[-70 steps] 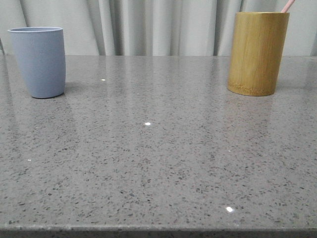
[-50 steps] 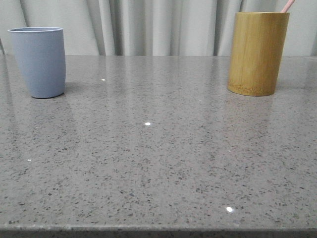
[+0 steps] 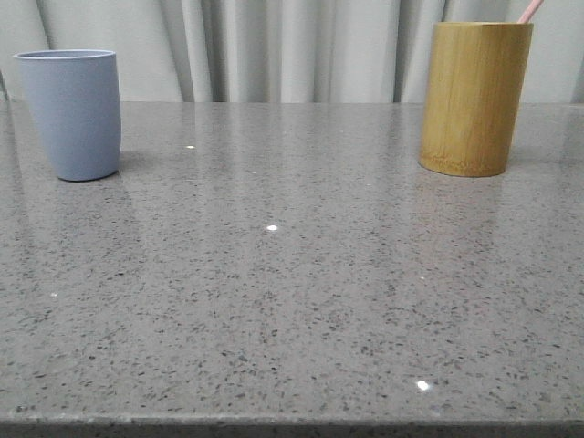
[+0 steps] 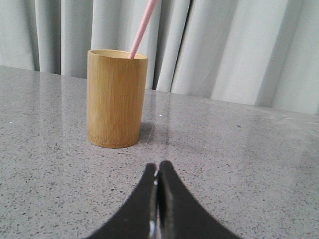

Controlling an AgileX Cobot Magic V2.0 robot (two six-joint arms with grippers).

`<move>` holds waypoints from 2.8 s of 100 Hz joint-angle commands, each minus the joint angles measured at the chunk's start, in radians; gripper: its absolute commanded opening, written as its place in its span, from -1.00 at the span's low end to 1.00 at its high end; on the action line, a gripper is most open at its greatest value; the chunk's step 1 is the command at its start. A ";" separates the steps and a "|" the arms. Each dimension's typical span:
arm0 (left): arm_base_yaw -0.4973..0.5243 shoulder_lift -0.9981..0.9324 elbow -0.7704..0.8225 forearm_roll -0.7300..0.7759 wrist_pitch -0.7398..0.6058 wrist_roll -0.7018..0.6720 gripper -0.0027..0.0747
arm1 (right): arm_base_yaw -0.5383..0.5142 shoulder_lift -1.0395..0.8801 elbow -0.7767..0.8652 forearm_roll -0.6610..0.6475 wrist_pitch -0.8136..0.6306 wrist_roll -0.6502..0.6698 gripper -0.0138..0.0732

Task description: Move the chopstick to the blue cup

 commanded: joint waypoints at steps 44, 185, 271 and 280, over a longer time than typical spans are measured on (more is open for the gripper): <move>0.002 0.036 -0.299 -0.209 0.111 -0.014 -0.98 | -0.003 0.021 -0.246 -0.009 0.163 0.038 -0.84; 0.002 0.536 -0.869 -0.278 0.821 -0.014 0.83 | -0.003 0.396 -0.786 -0.005 0.664 0.037 0.58; 0.000 1.018 -1.153 -0.326 0.746 0.046 0.66 | -0.003 0.396 -0.786 -0.005 0.663 0.037 0.58; 0.000 1.085 -1.200 -0.325 0.731 0.067 0.66 | -0.003 0.396 -0.786 -0.005 0.663 0.037 0.58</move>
